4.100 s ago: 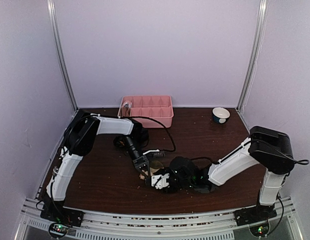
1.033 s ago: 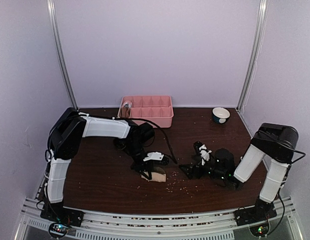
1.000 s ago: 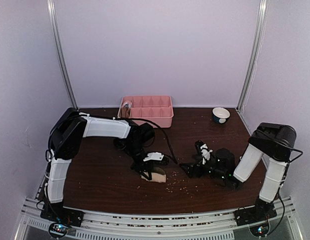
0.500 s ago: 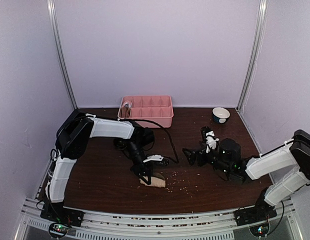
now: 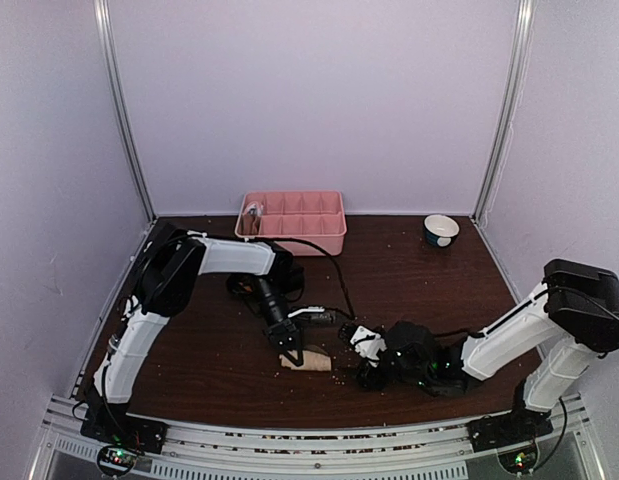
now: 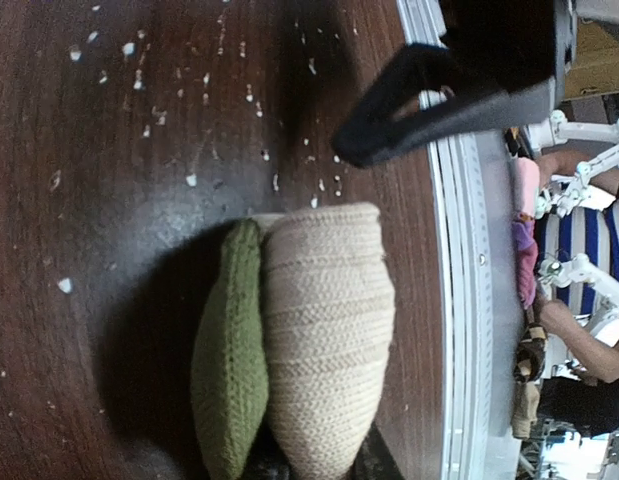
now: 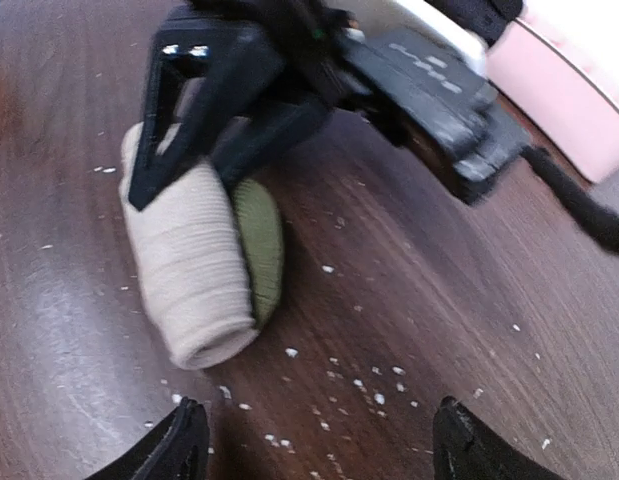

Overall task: Roll the socks
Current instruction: Roll the sock at the center of the board.

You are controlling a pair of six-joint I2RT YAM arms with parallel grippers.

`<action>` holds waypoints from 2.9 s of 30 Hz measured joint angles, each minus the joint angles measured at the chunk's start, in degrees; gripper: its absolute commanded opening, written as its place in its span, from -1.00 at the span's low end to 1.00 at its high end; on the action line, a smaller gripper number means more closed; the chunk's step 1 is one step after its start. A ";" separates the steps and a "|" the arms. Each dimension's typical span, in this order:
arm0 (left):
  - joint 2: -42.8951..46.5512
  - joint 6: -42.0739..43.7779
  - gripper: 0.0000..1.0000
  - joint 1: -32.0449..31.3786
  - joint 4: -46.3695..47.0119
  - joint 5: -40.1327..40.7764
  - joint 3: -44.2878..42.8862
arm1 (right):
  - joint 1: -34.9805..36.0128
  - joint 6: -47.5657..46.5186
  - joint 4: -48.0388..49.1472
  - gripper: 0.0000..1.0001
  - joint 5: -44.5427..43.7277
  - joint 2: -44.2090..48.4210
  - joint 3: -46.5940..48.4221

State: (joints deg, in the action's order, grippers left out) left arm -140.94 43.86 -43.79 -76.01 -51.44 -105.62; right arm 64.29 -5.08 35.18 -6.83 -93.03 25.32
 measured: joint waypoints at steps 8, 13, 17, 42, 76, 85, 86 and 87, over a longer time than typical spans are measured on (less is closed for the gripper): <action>-3.72 -4.46 -1.00 0.63 -4.90 -1.79 -4.13 | 5.38 -6.99 -3.06 0.24 1.90 -2.93 6.99; -3.76 -6.97 -1.00 0.61 -5.03 -1.29 -4.31 | 5.44 -10.86 -6.10 0.03 3.37 -6.27 12.24; -3.82 -8.22 -1.00 0.61 -5.18 -0.76 -4.74 | 5.05 -13.60 -8.26 -0.04 4.61 -11.10 16.74; 15.63 -6.34 0.96 0.85 10.80 13.40 13.27 | -5.60 -6.80 -9.27 -1.00 24.15 -19.82 26.01; 39.89 -9.31 0.96 -0.87 43.08 37.92 33.86 | -16.76 14.47 -7.82 -1.00 58.51 -30.42 33.92; 47.50 -16.39 0.96 9.62 35.76 43.93 22.93 | -18.51 20.81 -5.99 -1.00 53.09 -27.93 31.01; 47.74 -17.18 0.96 11.50 35.52 44.30 21.94 | -18.53 21.24 -6.05 -1.00 52.92 -27.87 31.04; 48.06 -17.68 0.96 13.84 35.01 44.04 21.00 | -18.53 22.01 -6.03 -1.00 52.85 -27.85 31.04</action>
State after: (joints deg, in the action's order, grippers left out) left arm -92.88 26.17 -29.95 -40.99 -7.40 -84.62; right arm 45.76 16.93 29.15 46.02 -120.88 56.36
